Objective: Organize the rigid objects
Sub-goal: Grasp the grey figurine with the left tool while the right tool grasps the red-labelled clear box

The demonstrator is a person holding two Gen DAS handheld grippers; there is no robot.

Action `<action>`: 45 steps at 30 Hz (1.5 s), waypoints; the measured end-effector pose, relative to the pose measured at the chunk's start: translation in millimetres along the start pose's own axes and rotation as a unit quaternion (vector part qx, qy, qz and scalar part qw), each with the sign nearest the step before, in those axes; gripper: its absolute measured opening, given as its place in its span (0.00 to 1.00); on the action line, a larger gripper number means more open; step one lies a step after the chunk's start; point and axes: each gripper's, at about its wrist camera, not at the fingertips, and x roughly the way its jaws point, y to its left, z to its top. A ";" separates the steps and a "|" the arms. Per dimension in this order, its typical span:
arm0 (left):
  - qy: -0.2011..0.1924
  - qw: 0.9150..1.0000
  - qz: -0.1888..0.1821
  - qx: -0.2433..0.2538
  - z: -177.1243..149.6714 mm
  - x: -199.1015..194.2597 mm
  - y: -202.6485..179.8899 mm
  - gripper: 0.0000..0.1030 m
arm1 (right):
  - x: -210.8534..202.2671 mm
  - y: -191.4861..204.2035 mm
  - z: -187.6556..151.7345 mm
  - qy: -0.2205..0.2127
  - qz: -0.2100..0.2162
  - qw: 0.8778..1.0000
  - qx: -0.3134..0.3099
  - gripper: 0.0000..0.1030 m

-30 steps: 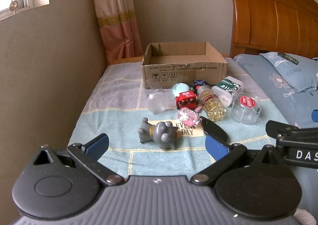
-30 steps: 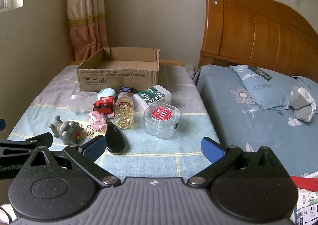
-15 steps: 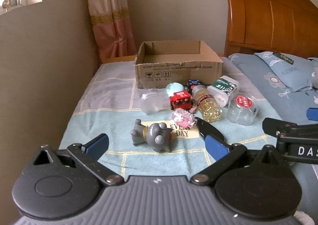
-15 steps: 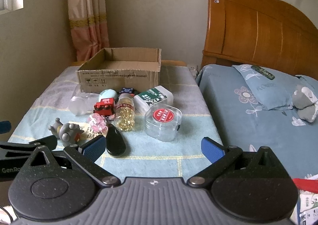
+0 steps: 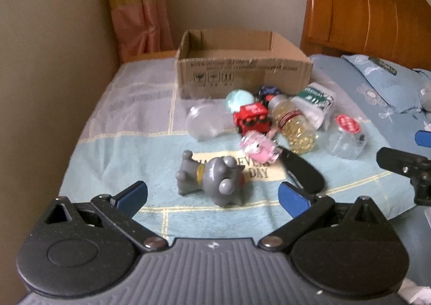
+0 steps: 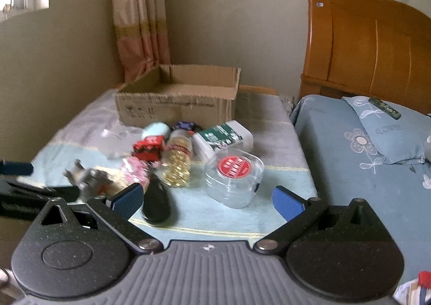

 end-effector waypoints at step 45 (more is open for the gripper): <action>0.070 0.996 -0.013 0.059 10.0 86.4 -2.6 0.93 | 142.1 -65.5 -2.1 0.063 0.105 0.988 -0.097 1.00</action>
